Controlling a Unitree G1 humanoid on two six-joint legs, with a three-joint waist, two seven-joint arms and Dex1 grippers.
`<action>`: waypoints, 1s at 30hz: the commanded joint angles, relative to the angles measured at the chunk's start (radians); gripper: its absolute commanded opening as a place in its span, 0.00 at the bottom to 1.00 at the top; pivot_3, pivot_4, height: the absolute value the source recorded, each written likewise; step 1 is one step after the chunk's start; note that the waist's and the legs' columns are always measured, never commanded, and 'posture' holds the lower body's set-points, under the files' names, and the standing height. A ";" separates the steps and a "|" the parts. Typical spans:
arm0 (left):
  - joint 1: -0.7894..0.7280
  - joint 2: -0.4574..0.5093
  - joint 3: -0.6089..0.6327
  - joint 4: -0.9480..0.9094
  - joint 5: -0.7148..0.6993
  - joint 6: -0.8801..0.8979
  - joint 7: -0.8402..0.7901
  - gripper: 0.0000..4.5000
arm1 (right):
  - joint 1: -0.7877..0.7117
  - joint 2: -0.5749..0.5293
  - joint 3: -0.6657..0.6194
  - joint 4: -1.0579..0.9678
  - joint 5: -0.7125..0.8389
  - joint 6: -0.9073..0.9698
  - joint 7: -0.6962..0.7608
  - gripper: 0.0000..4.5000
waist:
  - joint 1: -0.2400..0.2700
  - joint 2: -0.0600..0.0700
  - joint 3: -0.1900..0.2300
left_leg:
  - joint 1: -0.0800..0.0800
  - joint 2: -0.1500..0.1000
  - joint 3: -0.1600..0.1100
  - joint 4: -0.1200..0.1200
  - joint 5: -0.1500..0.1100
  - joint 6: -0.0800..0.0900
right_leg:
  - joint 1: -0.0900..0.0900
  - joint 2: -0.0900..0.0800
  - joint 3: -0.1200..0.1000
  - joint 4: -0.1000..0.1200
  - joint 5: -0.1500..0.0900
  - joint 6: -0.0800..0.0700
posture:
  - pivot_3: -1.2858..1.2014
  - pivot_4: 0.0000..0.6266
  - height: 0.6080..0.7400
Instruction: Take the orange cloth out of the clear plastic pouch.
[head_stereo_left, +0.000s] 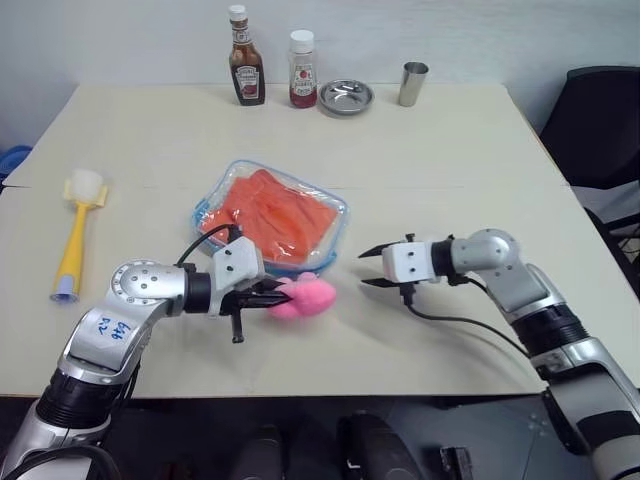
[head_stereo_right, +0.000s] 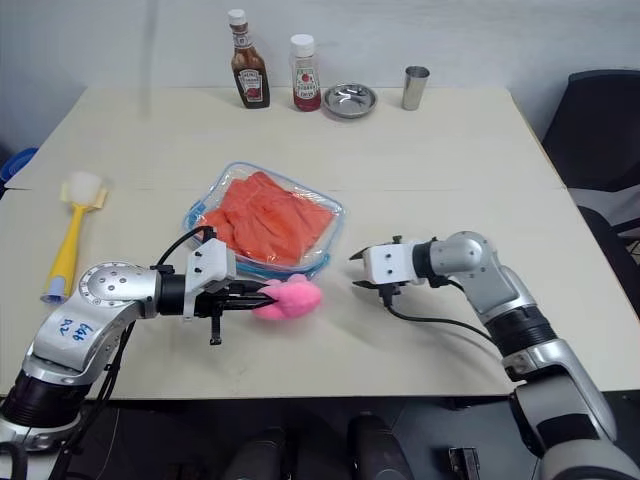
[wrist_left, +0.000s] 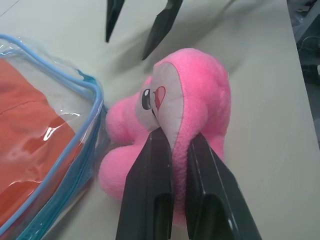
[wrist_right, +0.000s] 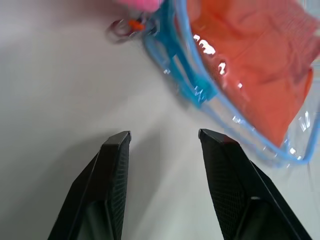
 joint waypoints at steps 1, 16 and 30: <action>0.007 0.016 0.015 -0.037 -0.018 0.006 -0.002 0.00 | -0.048 0.043 -0.003 0.014 -0.025 -0.011 -0.038 0.50 | 0.000 0.000 0.000 | 0.000 0.000 0.000 0.000 0.001 -0.002 | 0.000 0.000 0.000 0.000 0.000 0.000 | 0.52 0.24 1.00; 0.007 0.023 0.024 -0.043 -0.021 0.019 0.015 0.00 | -0.167 0.215 0.046 0.213 -0.126 -0.093 -0.121 0.46 | 0.000 0.000 0.000 | 0.000 0.000 0.000 0.000 0.001 -0.002 | 0.000 0.000 0.000 0.000 0.000 0.000 | 0.52 0.24 1.00; 0.103 0.090 0.163 0.011 -0.040 0.021 0.016 0.00 | -0.163 0.123 0.011 0.213 -0.109 -0.151 -0.062 0.00 | -0.016 0.000 0.000 | 0.000 0.000 0.000 -0.001 0.001 -0.002 | 0.000 0.000 0.000 0.000 0.000 0.000 | 0.52 0.24 1.00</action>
